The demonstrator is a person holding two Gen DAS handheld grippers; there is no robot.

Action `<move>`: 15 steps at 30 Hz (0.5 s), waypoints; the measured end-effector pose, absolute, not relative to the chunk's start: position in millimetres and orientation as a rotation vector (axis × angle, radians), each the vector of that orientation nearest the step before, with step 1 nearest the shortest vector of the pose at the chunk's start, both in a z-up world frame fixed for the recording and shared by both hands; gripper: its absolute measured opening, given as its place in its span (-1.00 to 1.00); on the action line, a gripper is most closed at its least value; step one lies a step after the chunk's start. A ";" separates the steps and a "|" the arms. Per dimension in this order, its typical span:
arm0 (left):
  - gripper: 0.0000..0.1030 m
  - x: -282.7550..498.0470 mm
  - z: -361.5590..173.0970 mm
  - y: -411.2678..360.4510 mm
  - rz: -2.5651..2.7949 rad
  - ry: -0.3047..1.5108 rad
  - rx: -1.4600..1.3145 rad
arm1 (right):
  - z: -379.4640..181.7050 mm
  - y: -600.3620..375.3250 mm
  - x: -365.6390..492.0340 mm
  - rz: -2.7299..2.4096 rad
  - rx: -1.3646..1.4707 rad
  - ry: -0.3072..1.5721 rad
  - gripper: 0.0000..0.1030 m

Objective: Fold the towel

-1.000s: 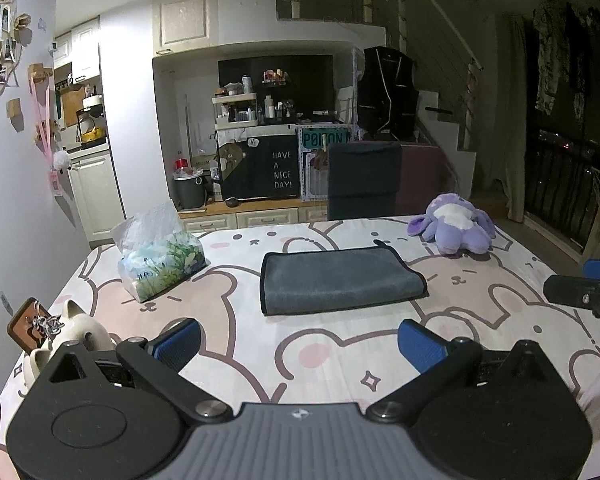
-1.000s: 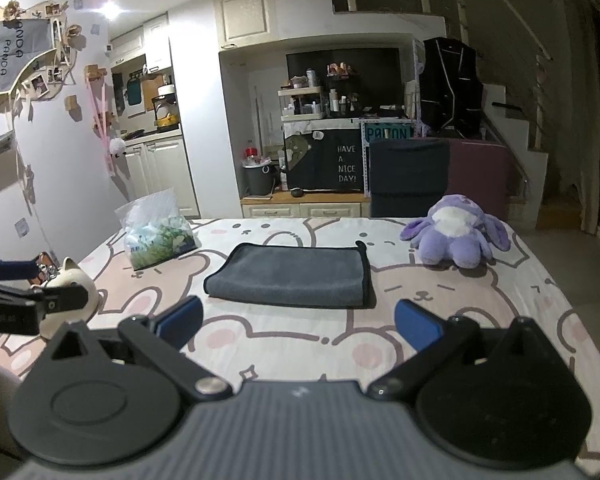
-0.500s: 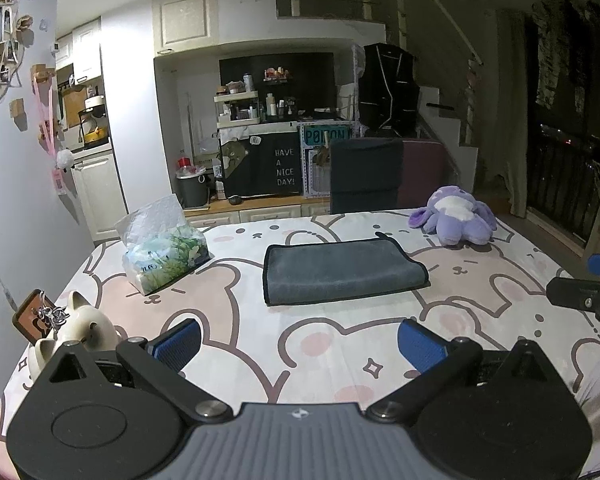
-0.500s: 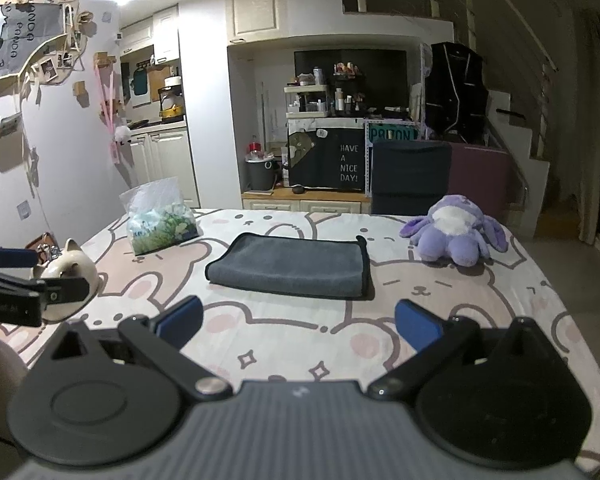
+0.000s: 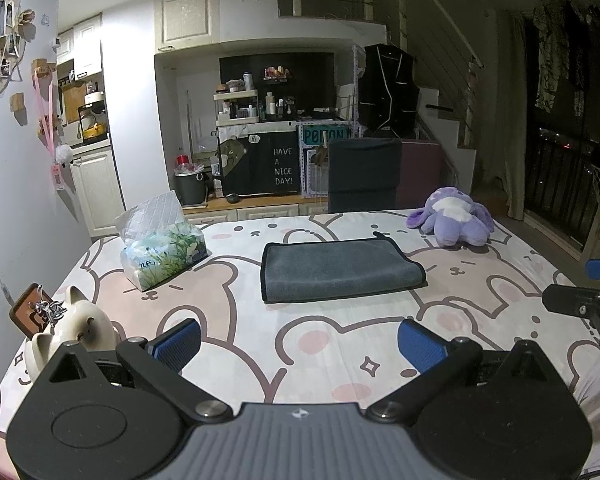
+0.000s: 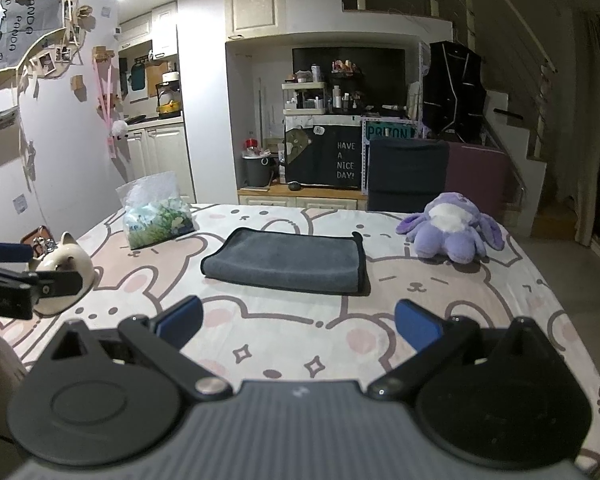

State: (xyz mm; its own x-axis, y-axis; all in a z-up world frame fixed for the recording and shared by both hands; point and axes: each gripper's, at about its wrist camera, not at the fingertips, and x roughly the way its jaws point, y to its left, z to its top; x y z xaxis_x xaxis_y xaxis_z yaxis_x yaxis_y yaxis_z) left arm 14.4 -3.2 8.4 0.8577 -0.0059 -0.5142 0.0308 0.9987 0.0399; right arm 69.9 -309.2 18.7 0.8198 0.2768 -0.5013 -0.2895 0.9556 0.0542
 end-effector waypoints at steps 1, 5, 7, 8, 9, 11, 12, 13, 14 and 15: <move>1.00 14.6 8.4 -2.9 -0.019 0.540 0.047 | 18.5 -308.9 69.5 0.302 -0.026 0.530 0.99; 1.00 14.4 8.5 -2.7 -0.019 0.539 0.047 | 17.9 -308.2 69.1 0.303 -0.027 0.531 0.99; 1.00 14.4 8.4 -2.7 -0.020 0.540 0.047 | 17.9 -308.1 69.7 0.304 -0.027 0.533 0.99; 1.00 14.3 8.5 -2.9 -0.019 0.540 0.048 | 17.9 -308.0 69.8 0.303 -0.027 0.533 0.99; 1.00 14.4 8.4 -2.8 -0.018 0.540 0.049 | 17.8 -307.7 70.3 0.303 -0.027 0.533 0.99; 1.00 14.3 8.5 -2.6 -0.020 0.539 0.047 | 17.3 -308.0 70.4 0.304 -0.026 0.534 0.99; 1.00 14.3 8.5 -2.8 -0.020 0.539 0.047 | 17.3 -308.0 70.8 0.305 -0.025 0.533 0.99; 1.00 14.5 8.3 -2.6 -0.019 0.539 0.048 | 17.0 -308.1 70.8 0.306 -0.025 0.533 0.99; 1.00 14.6 8.2 -2.6 -0.018 0.540 0.049 | 16.8 -308.1 70.9 0.306 -0.025 0.534 0.99; 1.00 14.3 8.3 -2.7 -0.019 0.540 0.049 | 16.6 -308.2 70.3 0.305 -0.025 0.534 0.99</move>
